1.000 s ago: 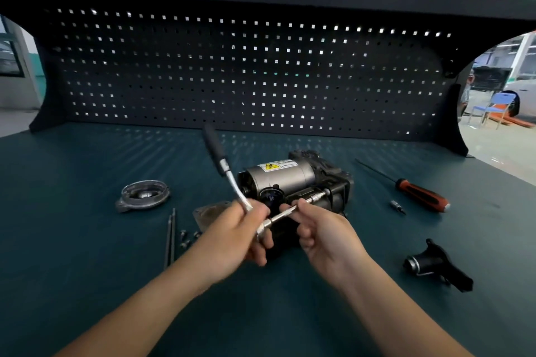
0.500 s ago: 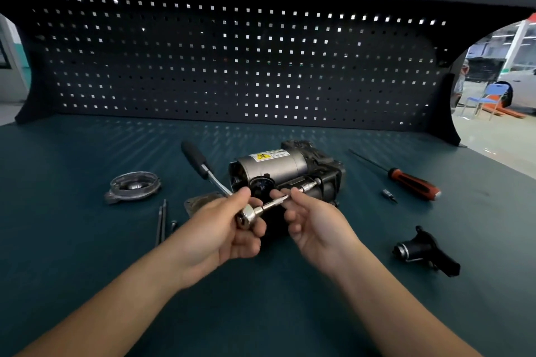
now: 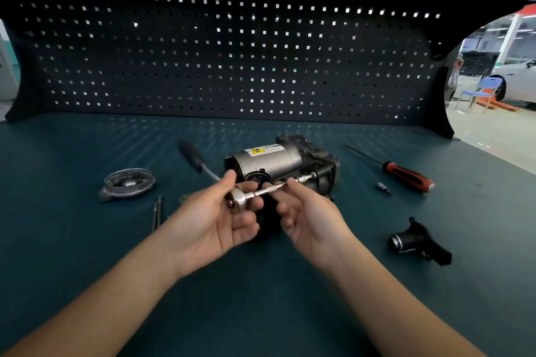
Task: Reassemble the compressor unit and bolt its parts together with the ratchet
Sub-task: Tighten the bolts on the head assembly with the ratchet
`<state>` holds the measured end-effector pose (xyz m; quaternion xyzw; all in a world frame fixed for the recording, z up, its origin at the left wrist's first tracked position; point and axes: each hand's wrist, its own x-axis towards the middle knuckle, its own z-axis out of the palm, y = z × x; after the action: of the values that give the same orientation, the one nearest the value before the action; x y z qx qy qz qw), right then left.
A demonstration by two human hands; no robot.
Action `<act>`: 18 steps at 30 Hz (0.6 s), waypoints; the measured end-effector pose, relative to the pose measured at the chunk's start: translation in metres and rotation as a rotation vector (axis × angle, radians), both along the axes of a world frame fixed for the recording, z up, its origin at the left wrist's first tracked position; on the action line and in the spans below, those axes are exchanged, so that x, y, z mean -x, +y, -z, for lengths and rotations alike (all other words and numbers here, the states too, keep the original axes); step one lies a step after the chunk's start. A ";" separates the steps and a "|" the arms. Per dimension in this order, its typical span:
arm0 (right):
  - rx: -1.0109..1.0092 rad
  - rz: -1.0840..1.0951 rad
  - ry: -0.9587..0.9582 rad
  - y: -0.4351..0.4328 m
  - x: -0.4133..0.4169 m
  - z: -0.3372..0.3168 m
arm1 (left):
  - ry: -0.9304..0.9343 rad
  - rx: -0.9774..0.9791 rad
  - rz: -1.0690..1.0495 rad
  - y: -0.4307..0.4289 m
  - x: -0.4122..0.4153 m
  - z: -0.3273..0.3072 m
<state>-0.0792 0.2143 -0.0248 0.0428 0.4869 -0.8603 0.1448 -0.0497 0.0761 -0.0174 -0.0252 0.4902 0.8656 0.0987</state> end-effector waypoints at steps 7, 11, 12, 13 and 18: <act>-0.096 0.064 0.017 -0.003 0.000 0.002 | 0.558 0.969 -0.080 -0.008 -0.004 0.005; -0.048 0.068 0.000 -0.003 -0.001 0.001 | 1.072 1.651 -0.140 -0.020 -0.004 0.009; -0.060 0.061 0.000 -0.002 -0.001 0.001 | 0.963 1.495 -0.157 -0.016 -0.007 0.007; -0.067 0.058 0.004 -0.002 -0.001 0.000 | 0.813 1.269 -0.151 -0.010 -0.008 0.005; -0.003 0.018 0.006 -0.001 0.000 -0.002 | 0.140 0.226 -0.059 0.004 -0.002 0.000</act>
<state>-0.0796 0.2133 -0.0223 0.0451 0.4880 -0.8611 0.1354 -0.0478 0.0806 -0.0177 0.0101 0.5894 0.8070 0.0352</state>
